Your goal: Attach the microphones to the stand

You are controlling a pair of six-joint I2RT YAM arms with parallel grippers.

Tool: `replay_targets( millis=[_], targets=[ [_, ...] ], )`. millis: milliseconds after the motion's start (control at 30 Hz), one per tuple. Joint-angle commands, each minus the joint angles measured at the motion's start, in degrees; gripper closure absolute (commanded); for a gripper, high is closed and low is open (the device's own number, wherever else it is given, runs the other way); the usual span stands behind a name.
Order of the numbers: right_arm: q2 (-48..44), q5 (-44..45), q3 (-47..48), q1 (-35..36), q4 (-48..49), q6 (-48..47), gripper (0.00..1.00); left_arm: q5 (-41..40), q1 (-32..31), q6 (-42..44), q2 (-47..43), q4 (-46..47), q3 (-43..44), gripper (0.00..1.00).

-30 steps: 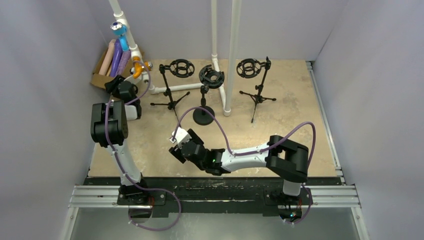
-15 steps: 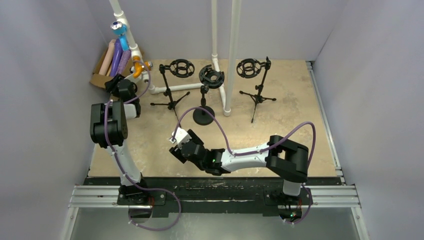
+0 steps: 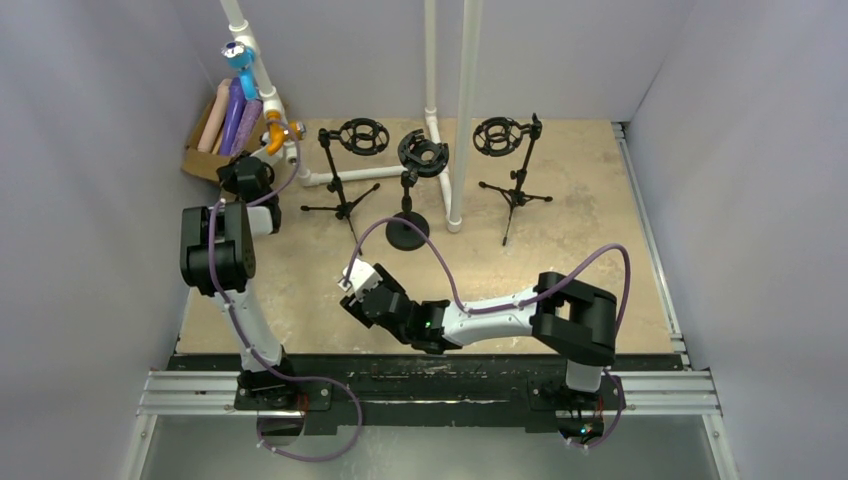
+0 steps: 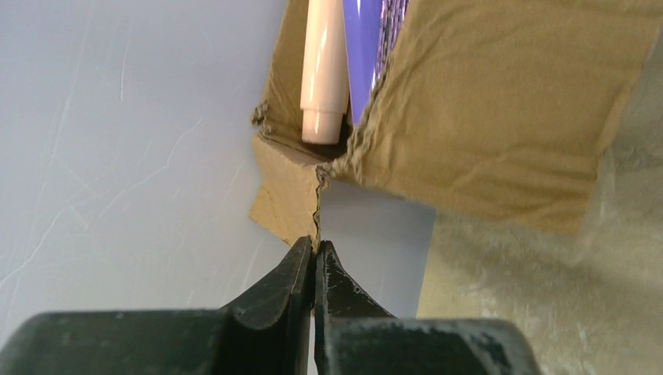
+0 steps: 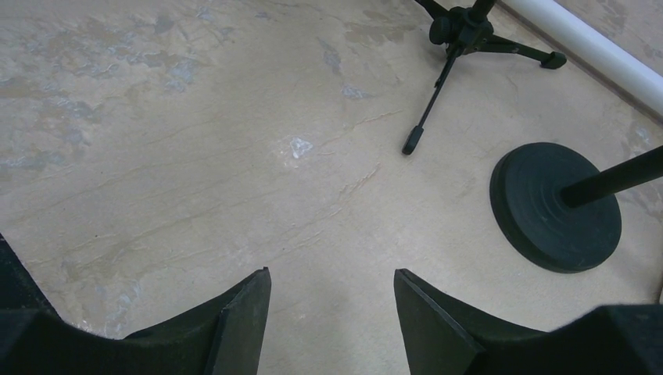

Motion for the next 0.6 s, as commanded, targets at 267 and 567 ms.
replay_targets(
  millis=[267,567],
  targets=[
    [-3.52,1.18,-2.23,2.44,4.41,-1.53,0.38,8.03,-0.88,-11.02,-28.02,-34.75,-13.04,1.00],
    [-7.66,2.14,-6.23,3.67,7.25,-1.77,0.37,17.69,-0.83,-15.69,-47.69,-67.35,-16.97,1.00]
  ],
)
